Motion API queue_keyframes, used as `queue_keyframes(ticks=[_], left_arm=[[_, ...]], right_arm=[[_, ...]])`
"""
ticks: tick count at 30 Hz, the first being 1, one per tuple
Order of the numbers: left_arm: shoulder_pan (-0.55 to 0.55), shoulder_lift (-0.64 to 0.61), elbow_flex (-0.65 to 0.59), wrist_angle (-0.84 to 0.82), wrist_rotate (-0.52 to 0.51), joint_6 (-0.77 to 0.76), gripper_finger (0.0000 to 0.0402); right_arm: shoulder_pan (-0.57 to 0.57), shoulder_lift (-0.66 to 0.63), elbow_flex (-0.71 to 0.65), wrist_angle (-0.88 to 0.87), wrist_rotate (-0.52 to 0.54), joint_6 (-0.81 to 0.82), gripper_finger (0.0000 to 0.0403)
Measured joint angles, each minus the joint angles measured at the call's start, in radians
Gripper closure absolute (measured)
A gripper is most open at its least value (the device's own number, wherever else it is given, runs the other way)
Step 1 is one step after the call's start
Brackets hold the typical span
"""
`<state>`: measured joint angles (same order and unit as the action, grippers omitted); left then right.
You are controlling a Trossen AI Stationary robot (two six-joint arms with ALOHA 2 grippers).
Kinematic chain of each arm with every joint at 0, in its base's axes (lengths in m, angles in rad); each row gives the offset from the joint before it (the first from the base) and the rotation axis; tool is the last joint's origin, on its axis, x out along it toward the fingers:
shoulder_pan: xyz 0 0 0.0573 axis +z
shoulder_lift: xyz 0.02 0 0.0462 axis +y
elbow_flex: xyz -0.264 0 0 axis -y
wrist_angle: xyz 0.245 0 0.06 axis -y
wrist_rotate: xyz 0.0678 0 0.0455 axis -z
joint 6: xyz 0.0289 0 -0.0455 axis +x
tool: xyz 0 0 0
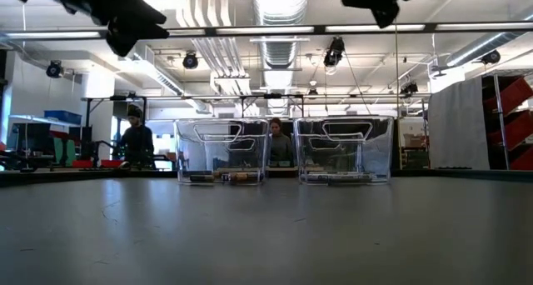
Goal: Sort batteries
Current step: Return to Home Position
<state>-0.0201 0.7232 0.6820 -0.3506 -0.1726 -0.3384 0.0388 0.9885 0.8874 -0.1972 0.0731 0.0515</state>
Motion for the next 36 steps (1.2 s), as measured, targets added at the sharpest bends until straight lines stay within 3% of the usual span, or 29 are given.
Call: queue_keyframes(ticks=[4, 9, 15, 22, 26, 36], left_arm=[[-0.004, -0.104, -0.132, 0.132, 0.049, 0.165, 0.0271], [-0.004, -0.243, -0.233, 0.135, 0.039, 0.298, 0.0271], [-0.003, -0.325, -0.371, 0.143, -0.085, 0.238, 0.0271], [-0.005, -0.421, -0.481, 0.293, 0.064, 0.246, 0.0271], [-0.005, -0.508, -0.516, 0.303, 0.075, 0.251, 0.0271], [-0.006, -0.723, -0.622, 0.301, 0.091, 0.249, 0.0271]], right_arm=[[0.013, -0.143, -0.158, 0.111, -0.002, 0.007, 0.0344], [0.009, -0.343, -0.305, 0.135, 0.002, -0.016, 0.0359], [0.009, -0.55, -0.469, 0.253, 0.001, -0.055, 0.0356], [0.009, -0.806, -0.621, 0.313, 0.006, -0.076, 0.0347], [0.009, -0.974, -0.696, 0.315, 0.007, -0.076, 0.0342], [0.009, -0.962, -0.819, 0.438, 0.008, -0.033, 0.0328]])
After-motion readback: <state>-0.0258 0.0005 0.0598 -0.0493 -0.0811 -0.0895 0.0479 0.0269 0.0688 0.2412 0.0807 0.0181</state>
